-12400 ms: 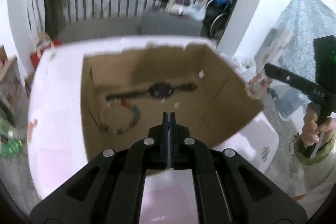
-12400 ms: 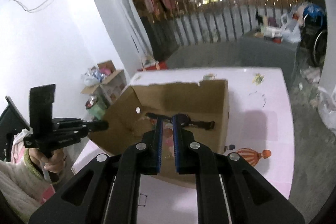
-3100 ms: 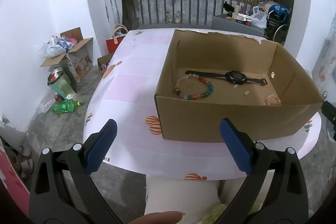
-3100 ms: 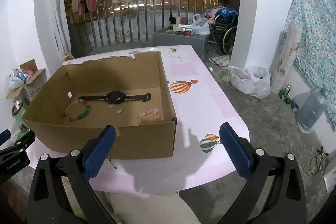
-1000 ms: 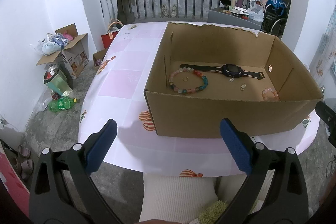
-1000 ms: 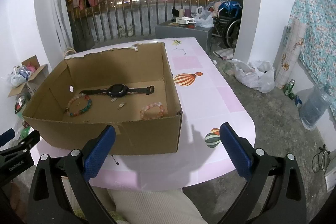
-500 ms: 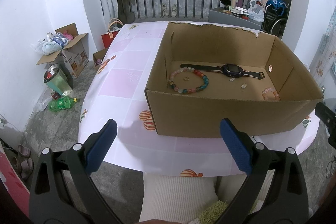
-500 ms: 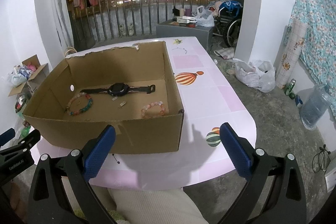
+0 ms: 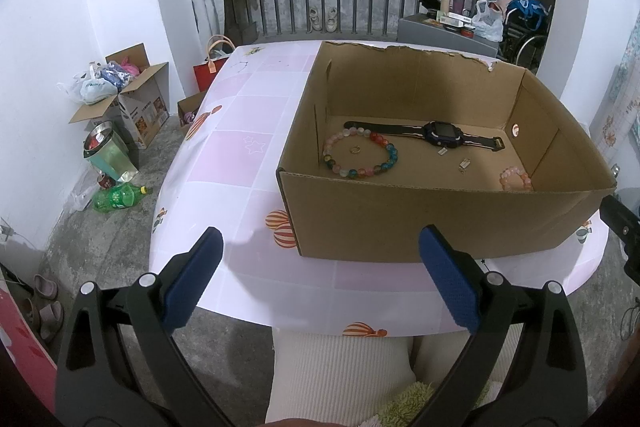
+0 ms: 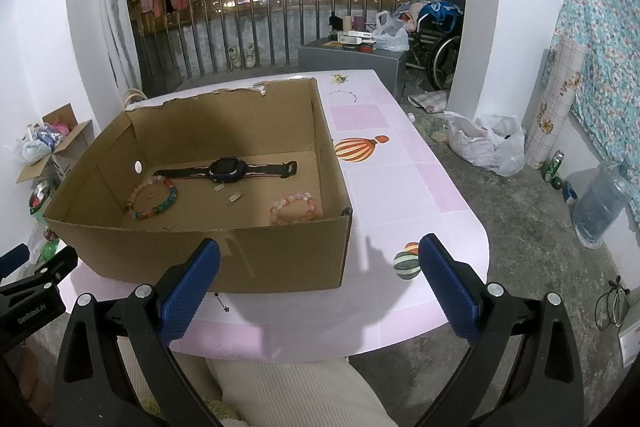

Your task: Organize jewelry

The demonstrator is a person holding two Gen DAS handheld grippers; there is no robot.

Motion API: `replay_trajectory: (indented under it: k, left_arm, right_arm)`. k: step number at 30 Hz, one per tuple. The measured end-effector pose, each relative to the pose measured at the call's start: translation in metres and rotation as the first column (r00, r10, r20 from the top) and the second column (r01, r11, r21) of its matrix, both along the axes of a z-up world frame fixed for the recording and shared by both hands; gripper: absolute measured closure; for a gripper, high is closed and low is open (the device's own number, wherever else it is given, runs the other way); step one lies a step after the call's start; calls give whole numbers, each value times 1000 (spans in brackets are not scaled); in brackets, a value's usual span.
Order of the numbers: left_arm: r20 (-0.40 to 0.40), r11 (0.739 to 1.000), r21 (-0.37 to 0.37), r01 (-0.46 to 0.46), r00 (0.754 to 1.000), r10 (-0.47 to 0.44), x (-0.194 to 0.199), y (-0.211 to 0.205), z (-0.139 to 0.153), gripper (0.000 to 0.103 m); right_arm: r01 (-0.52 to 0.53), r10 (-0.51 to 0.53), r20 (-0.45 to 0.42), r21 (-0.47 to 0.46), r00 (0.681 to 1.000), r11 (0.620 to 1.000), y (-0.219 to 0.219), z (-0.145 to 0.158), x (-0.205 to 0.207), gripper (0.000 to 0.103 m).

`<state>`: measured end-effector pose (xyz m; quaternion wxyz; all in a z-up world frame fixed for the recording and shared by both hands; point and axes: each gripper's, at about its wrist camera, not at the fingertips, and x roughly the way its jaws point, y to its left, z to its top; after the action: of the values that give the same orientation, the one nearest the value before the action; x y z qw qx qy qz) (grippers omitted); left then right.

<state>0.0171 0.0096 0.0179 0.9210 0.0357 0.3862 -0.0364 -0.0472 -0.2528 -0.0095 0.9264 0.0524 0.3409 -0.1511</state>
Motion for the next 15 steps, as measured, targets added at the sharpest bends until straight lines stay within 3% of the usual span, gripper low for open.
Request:
replay_trajectory:
  k: [15]
  left_arm:
    - [-1,1000,0,-1,1000,1,0,-1,0,8]
  right_arm:
    - [-2,2,-2,1,1000,1000,1,-2,1,6]
